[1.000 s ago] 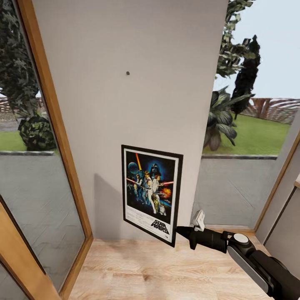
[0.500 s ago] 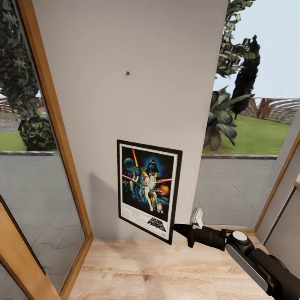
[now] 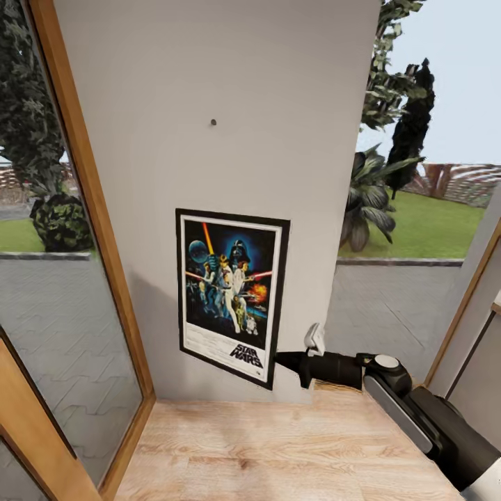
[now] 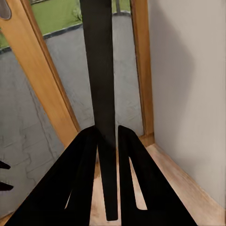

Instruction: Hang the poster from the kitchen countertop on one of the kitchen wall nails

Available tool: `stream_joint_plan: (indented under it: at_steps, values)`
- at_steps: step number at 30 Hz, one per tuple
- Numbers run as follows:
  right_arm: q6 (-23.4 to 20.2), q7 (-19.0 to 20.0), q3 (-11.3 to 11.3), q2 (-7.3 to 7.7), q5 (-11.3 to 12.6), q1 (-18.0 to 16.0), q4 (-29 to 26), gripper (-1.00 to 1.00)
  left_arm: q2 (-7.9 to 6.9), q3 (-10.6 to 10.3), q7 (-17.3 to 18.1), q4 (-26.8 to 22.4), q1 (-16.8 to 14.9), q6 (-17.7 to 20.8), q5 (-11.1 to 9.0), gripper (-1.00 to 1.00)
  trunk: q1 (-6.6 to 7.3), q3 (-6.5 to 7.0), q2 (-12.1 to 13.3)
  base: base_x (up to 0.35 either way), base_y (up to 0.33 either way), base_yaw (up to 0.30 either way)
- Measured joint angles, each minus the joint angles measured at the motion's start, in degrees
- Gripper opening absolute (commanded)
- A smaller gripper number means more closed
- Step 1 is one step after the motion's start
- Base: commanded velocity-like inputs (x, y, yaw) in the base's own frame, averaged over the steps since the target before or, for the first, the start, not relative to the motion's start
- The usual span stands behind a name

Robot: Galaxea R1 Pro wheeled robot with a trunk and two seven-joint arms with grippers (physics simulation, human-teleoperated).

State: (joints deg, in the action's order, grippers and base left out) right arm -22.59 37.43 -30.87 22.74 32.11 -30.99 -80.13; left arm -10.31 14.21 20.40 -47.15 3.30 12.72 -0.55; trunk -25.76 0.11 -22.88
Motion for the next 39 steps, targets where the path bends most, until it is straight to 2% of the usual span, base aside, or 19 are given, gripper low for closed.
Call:
stream_joint_plan:
  at_steps: [2, 7, 10, 14, 16, 17, 19, 20, 22, 23, 24, 27, 29, 35, 39]
  values:
    - [-3.4, 0.1, 0.0, -1.02, 0.1, -2.8, -0.3, -1.0, 0.0, 0.0, 0.0, 0.0, 0.0, 0.0, 0.0, 1.0, 0.0, 0.01, 0.0, 0.0, 0.0, 0.0]
    - [-7.3, 0.2, 0.0, -1.87, 0.1, -7.6, -0.4, -1.0, 0.0, -0.2, 0.0, 1.1, 0.0, 0.0, 0.0, 1.0, 0.0, 0.0, 0.0, 0.0, 0.0, 0.0]
    - [-10.2, 0.3, 0.0, -2.88, 0.2, -11.1, -0.4, -1.0, 0.03, -0.5, 0.0, 2.1, 0.0, -0.2, 0.0, 1.0, 0.0, 0.0, 0.0, 0.0, 0.0, 0.0]
    - [-15.6, 0.4, 0.0, -4.2, 0.3, -15.2, -0.4, -1.0, 0.07, -0.6, 0.0, 2.6, 0.0, -2.0, 0.0, 1.0, 0.0, 0.0, 0.0, 0.0, 0.0, 0.0]
    - [-18.9, 0.9, 0.0, -5.53, 0.5, -18.7, -0.4, -1.0, 0.08, -0.6, 0.0, 3.1, 0.0, -3.3, 0.0, 1.0, 0.0, 0.01, 0.0, 0.0, 0.0, 0.0]
    - [-21.3, 1.9, 0.0, -6.25, 0.5, -21.8, -0.3, -1.0, 0.08, -0.8, 0.0, 3.7, 0.0, -3.8, 0.0, 1.0, -0.01, 0.02, 0.0, 0.0, 0.0, 0.0]
    - [-22.9, 3.0, 0.0, -6.52, 0.3, -24.3, -0.2, -1.0, 0.08, -0.8, 0.0, 4.1, 0.0, -4.0, 0.0, 1.0, 0.0, 0.0, 0.0, 0.0, 0.0, 0.0]
    - [-24.6, 7.0, 0.1, -6.71, 0.3, -28.3, 0.6, -1.0, 0.08, -0.9, 0.0, 4.3, 0.0, -4.1, 0.0, 1.0, -0.01, 0.01, 0.0, 0.0, 0.0, 0.0]
    - [-25.1, 8.1, 0.3, -6.74, 0.2, -29.8, 0.8, -1.0, 0.08, -0.9, 0.0, 4.3, 0.0, -4.2, 0.0, 1.0, 0.0, 0.0, 0.0, 0.0, 0.0, 0.0]
    - [-25.6, 8.9, 0.8, -6.75, 0.4, -30.7, 0.9, -1.0, 0.08, -0.9, 0.0, 4.3, 0.0, -4.2, 0.0, 1.0, 0.0, 0.0, 0.0, 0.0, 0.0, 0.0]
    - [-27.5, 12.1, 3.3, -6.75, 0.5, -32.6, 1.2, -1.0, 0.08, -0.9, 0.0, 4.3, 0.0, -4.2, 0.0, 1.0, 0.0, 0.02, 0.0, 0.0, 0.0, 0.0]
    - [-28.7, 14.7, 5.0, -6.7, 0.1, -33.9, 2.5, -1.0, 0.08, -0.9, 0.0, 4.3, 0.0, -4.2, 0.0, 1.0, 0.0, 0.0, 0.0, 0.0, 0.0, 0.0]
    - [-28.8, 14.9, 5.2, -6.71, 0.1, -34.0, 3.2, -1.0, 0.08, -0.9, 0.0, 4.3, 0.0, -4.2, 0.0, 1.0, 0.0, 0.0, 0.0, 0.0, 0.0, 0.0]
    - [-28.9, 15.2, 7.7, -6.73, 0.2, -34.4, 5.1, -1.0, 0.08, -0.9, 0.0, 4.3, 0.0, -4.2, 0.0, 1.0, 0.0, 0.0, 0.0, 0.0, 0.0, 0.0]
    - [-28.9, 15.3, 8.3, -6.7, 0.3, -34.5, 5.3, -1.0, 0.08, -0.8, 0.0, 4.3, 0.0, -4.2, 0.0, 1.0, 0.0, 0.0, 0.0, 0.0, 0.0, 0.0]
